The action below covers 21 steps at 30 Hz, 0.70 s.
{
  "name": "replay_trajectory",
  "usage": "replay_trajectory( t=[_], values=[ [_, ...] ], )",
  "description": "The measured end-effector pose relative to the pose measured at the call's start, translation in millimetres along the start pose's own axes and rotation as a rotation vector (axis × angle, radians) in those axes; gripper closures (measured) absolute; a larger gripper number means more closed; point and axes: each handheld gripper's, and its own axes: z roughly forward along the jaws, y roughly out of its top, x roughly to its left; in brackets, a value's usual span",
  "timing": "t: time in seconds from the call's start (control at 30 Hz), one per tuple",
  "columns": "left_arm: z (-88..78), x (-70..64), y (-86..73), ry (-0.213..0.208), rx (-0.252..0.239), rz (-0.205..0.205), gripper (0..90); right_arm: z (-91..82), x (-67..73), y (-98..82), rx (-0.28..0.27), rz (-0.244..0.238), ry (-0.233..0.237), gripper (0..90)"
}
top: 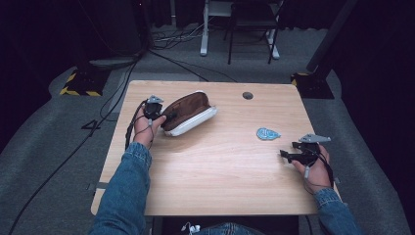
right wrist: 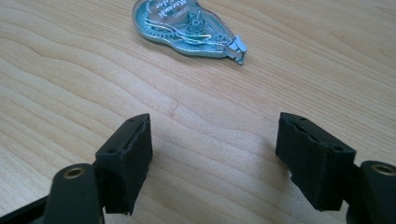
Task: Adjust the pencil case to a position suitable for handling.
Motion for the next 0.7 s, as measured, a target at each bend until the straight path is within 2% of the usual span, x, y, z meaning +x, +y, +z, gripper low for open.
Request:
replay_trajectory(
  t=[0.03, 0.13, 0.17, 0.23, 0.3, 0.7],
  values=[
    [-0.1, 0.9, 0.0, -0.002, 0.004, 0.009, 60.1, 0.0, 0.0, 0.0, 0.0, 0.0, 0.0, 27.2],
    [-1.2, 3.9, -0.8, -0.013, -0.001, -0.008, 71.5, 0.0, 0.0, 0.0, 0.0, 0.0, 0.0, 27.2],
    [-1.7, 5.9, -1.3, -0.018, 0.001, 0.002, 74.6, 0.0, 0.0, 0.0, 0.0, 0.0, 0.0, 27.3],
    [-1.4, 7.8, -2.5, -0.032, -0.012, -0.011, 78.5, 0.0, 0.0, 0.0, 0.0, 0.0, 0.001, 27.3],
    [-1.8, 8.5, -2.7, -0.047, -0.011, -0.003, 81.6, 0.0, 0.0, 0.0, 0.0, -0.001, 0.0, 27.4],
    [-7.5, 2.5, 2.1, -0.067, -0.003, -0.003, 85.8, -0.1, -0.1, 0.0, 0.0, -0.001, 0.003, 27.7]
  ],
)
